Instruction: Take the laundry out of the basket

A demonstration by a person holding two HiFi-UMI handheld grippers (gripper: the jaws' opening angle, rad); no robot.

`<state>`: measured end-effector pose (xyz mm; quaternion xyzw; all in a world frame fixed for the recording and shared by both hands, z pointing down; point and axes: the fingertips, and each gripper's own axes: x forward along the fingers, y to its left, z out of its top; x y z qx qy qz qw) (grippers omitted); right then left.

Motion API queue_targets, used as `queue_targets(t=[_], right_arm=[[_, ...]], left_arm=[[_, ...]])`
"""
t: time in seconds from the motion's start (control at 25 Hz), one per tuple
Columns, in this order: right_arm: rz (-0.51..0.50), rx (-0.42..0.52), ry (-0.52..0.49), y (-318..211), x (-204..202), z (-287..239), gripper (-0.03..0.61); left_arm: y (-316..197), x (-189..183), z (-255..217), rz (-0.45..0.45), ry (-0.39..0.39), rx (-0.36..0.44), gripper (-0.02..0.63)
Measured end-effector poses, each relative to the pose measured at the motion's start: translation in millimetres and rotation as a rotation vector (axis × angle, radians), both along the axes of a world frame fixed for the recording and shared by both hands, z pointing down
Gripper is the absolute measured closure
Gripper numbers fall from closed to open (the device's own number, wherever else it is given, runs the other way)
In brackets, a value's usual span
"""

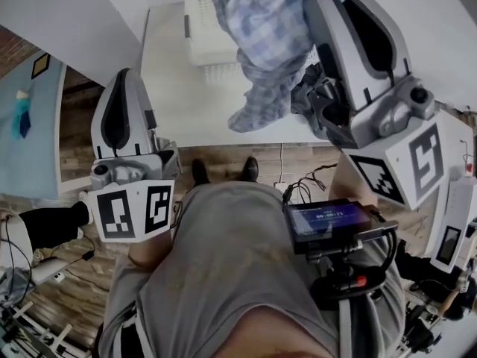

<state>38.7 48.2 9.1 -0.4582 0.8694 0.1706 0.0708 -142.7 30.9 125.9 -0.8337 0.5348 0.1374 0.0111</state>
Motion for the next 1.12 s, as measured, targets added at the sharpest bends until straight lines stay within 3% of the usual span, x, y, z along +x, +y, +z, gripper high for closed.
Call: queue_targets(t=[0.2, 0.28, 0.64, 1.12], right_arm=[[-0.069, -0.054, -0.003, -31, -97, 37, 0.537], [-0.094, -0.080, -0.006, -40, -121, 52, 0.537], [-0.148, -0.225, -0.025, -57, -141, 125, 0.537], [-0.100, -0.447, 0.031, -58, -150, 249, 0.534]], left_arm=[[-16, -89, 12, -0.050, -0.013, -0.011, 0.604], [-18, -108, 16, -0.068, -0.023, -0.017, 0.604], [-18, -120, 26, -0.126, -0.046, -0.065, 0.604], [-14, -124, 48, -0.121, -0.066, -0.166, 0.605]])
